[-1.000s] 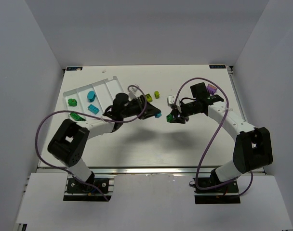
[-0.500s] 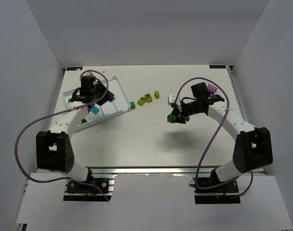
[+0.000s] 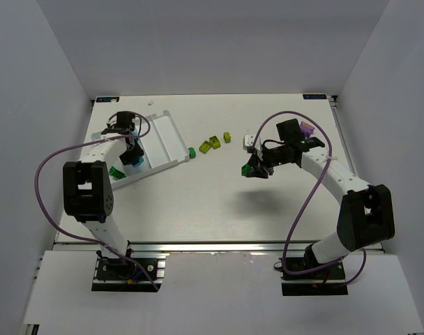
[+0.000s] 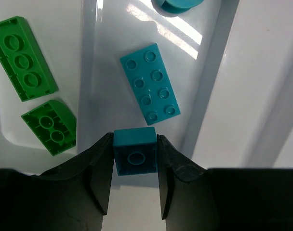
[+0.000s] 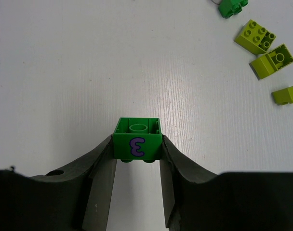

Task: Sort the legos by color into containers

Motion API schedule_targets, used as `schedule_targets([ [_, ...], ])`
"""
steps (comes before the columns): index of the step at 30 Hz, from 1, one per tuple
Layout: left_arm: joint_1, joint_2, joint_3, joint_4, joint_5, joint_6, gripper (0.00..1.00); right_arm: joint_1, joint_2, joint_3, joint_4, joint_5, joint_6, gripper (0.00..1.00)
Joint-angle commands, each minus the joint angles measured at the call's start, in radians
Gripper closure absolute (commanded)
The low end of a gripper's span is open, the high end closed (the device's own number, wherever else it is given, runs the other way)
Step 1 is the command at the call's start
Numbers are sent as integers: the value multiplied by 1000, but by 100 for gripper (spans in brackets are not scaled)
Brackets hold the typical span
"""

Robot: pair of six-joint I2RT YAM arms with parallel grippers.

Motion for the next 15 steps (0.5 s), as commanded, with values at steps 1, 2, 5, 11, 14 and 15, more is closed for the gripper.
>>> schedule_targets([
  [1, 5, 16, 72, -12, -48, 47, 57, -1, -3, 12, 24, -29, 19, 75],
  [2, 7, 28, 84, -17, -47, 55, 56, 0, -2, 12, 24, -31, 21, 75],
  [5, 7, 62, 136, -27, -38, 64, 49, 2, -2, 14, 25, -32, 24, 75],
  [11, 7, 59, 178, -50, -21, 69, 19, 20, -2, 9, 34, -32, 29, 75],
  [14, 7, 10, 167, -55, -2, 64, 18, 48, -14, -11, 48, -41, 9, 74],
  [15, 7, -8, 162, -55, 25, 63, 20, 62, -19, -14, 63, -44, 1, 74],
])
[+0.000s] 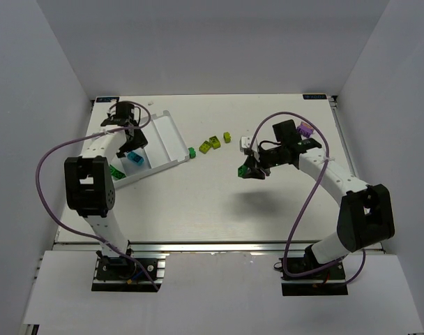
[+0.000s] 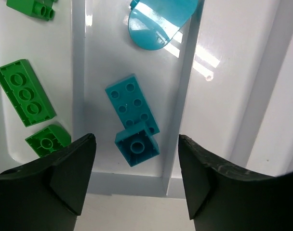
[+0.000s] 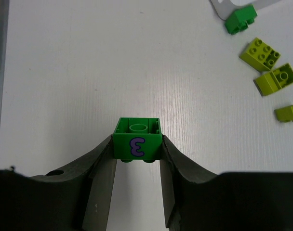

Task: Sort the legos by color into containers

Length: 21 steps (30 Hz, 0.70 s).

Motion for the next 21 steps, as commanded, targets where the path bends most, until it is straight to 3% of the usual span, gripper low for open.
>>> schedule_targets([
  [1, 5, -114, 2, -8, 57, 0, 22, 36, -26, -16, 49, -42, -18, 74],
  [3, 5, -198, -50, 45, 146, -17, 38, 52, -32, -22, 71, -61, -23, 74],
  [5, -1, -295, -167, 185, 414, -66, 45, 61, -42, -28, 126, -75, -5, 74],
  [6, -13, -327, -226, 268, 533, -101, 44, 68, -51, -33, 149, -99, 9, 74],
  [7, -24, -355, -287, 351, 753, -145, 41, 72, -55, -36, 210, -111, 58, 74],
  [9, -61, -413, -460, 629, 913, -311, 32, 84, -69, -49, 282, -145, 128, 74],
  [13, -205, -476, -662, 1003, 998, -523, 22, 96, -115, -91, 528, -191, 407, 73],
  [17, -257, -455, -805, 1530, 1005, -852, 19, 102, -140, -122, 794, -199, 741, 74],
  [21, -274, -374, -868, 1944, 975, -1110, 17, 110, -169, -143, 908, -171, 857, 73],
])
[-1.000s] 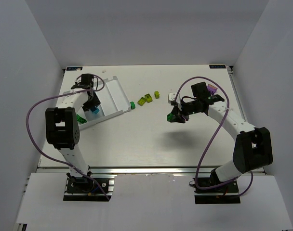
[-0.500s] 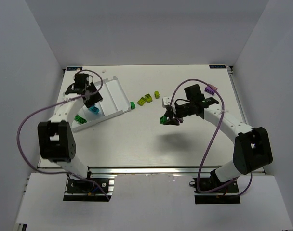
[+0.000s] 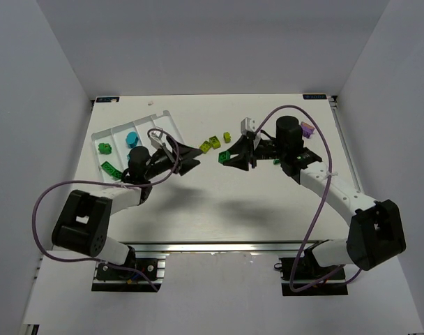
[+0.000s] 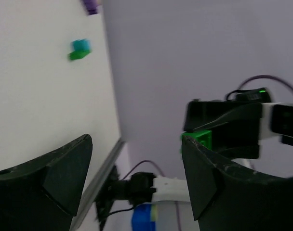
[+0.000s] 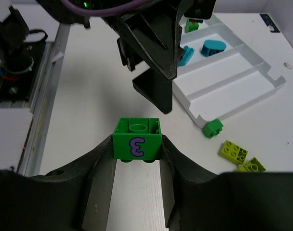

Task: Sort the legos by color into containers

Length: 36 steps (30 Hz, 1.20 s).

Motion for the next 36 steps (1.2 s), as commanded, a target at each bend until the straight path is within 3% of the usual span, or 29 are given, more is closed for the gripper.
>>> schedule_targets([
  [1, -6, 74, -16, 592, 16, -328, 15, 11, -42, -16, 208, -13, 199, 72],
  [2, -9, 99, -19, 734, 8, -419, 13, 12, -40, -10, 209, -7, 200, 72],
  [4, -15, 152, -12, 849, -9, -496, 10, 12, -42, -10, 204, 0, 192, 72],
  [5, -20, 201, 3, 925, -9, -553, 3, 12, -42, -10, 207, 0, 189, 71],
  [10, -50, 295, 28, 1053, -15, -641, 2, 18, -36, -5, 244, 10, 191, 71],
  [23, -89, 306, 86, 1062, -32, -658, 15, 32, 70, 31, 179, 33, 102, 71],
  [28, -99, 309, 79, 1062, -17, -656, 25, 32, 112, 41, 241, 46, 177, 71],
  [36, -119, 300, 86, 1061, -9, -655, 31, 34, 194, 79, 282, 57, 246, 71],
])
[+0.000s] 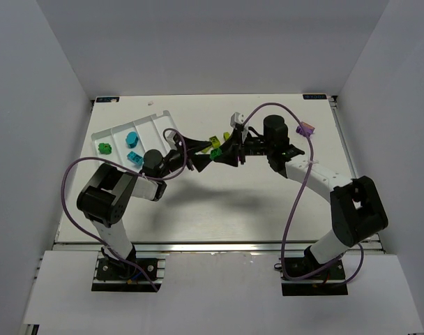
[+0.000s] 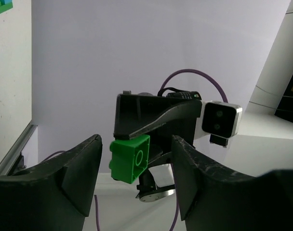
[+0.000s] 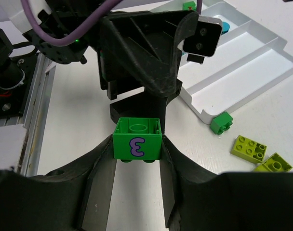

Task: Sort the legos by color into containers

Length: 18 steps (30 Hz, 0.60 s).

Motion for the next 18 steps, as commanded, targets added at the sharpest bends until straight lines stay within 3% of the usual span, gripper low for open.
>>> schedule_targets([
  [1, -13, -33, 23, 503, 18, -2, 33, 3, 21, 58, 69, 9, 47, 71],
  [12, -36, -39, 25, 504, 15, -1, 51, 3, 78, 81, 88, 44, 93, 69],
  [18, -36, -34, 28, 504, 3, 6, 80, 2, 71, 70, 85, 33, 94, 52],
])
